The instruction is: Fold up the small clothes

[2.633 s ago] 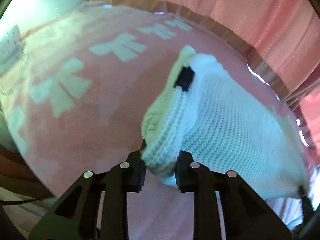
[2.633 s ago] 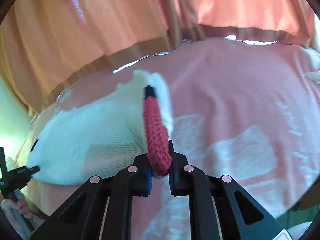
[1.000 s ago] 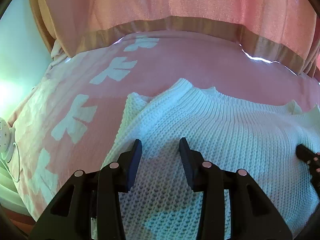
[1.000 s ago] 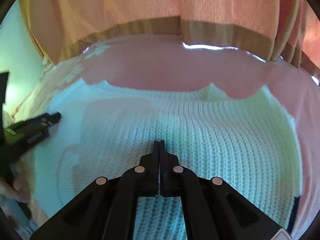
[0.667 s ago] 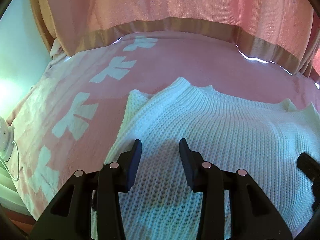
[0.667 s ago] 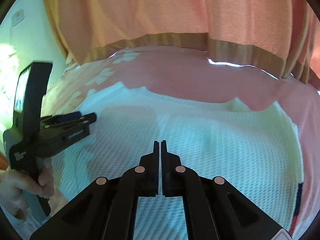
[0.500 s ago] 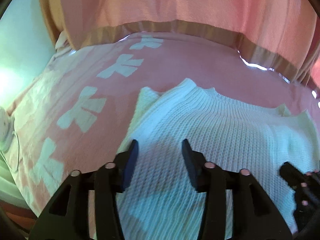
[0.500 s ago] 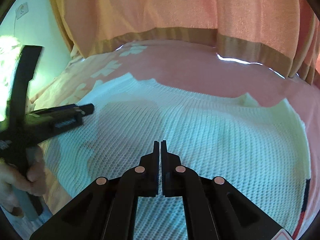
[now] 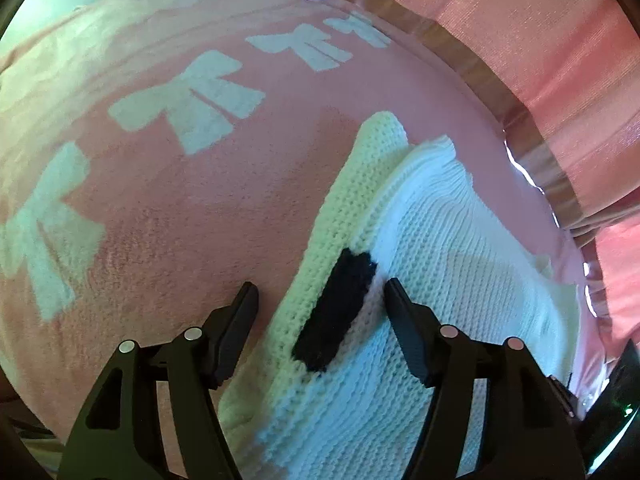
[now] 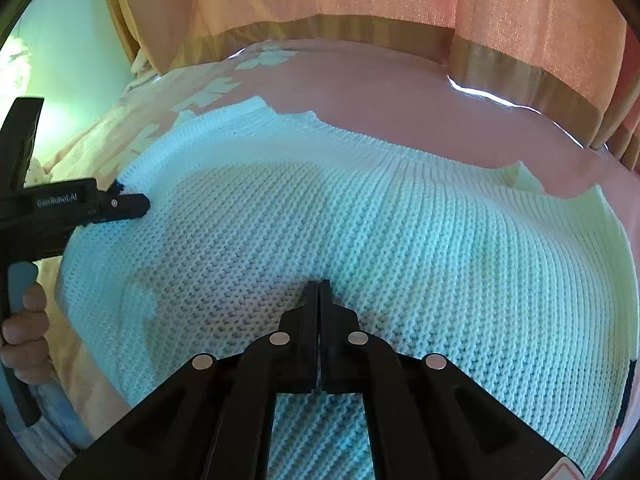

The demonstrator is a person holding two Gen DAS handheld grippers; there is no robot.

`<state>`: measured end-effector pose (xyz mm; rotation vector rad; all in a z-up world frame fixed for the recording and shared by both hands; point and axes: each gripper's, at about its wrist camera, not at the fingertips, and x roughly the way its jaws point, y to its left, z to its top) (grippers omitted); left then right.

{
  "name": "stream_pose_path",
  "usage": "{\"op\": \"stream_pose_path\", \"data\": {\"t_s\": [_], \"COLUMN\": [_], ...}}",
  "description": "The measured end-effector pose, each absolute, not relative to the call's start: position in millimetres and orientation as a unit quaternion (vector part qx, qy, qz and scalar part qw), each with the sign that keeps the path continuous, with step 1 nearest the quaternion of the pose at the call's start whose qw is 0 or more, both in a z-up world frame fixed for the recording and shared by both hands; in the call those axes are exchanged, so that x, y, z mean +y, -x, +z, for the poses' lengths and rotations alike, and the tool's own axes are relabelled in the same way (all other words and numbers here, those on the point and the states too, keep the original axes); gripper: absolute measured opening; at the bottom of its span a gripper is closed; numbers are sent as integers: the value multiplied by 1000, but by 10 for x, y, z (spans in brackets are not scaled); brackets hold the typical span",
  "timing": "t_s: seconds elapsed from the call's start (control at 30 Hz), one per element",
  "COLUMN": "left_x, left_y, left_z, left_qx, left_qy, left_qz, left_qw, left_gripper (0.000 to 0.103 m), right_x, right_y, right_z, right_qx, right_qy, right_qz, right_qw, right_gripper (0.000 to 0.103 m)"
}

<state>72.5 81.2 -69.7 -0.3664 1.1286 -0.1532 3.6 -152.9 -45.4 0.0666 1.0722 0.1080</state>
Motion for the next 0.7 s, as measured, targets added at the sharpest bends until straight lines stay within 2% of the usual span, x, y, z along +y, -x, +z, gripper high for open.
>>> {"op": "stream_pose_path", "data": {"t_s": [0.07,0.13,0.27,0.37,0.57,0.7], "left_x": [788,753,723,675,337,-69], "left_y": [-736,-750,-739,-705,-520,-411], "left_z": [-696,-691,-648,-534,25,284], "left_qx": [531,532,529,518,469,445], "left_qy": [178,183,187,195,198,183], "left_qz": [-85,-96,-103,-120,-208,-242], "left_qw": [824,821,822,824,835,843], "left_gripper": [45,36,24,21,20,20], "right_x": [-1518,-1521,-1525,-1515,-1493,-1715], "right_y": [-48,-58,-77,-83,-102,1], "right_z": [-458,-457,-460,-463,-465,-326], "right_qx": [511,512,511,508,505,509], "right_qy": [-25,-23,-23,-19,-23,-79], "right_qz": [51,52,52,50,49,60], "right_qw": [857,857,857,860,861,855], "right_gripper": [0,0,0,0,0,0]}}
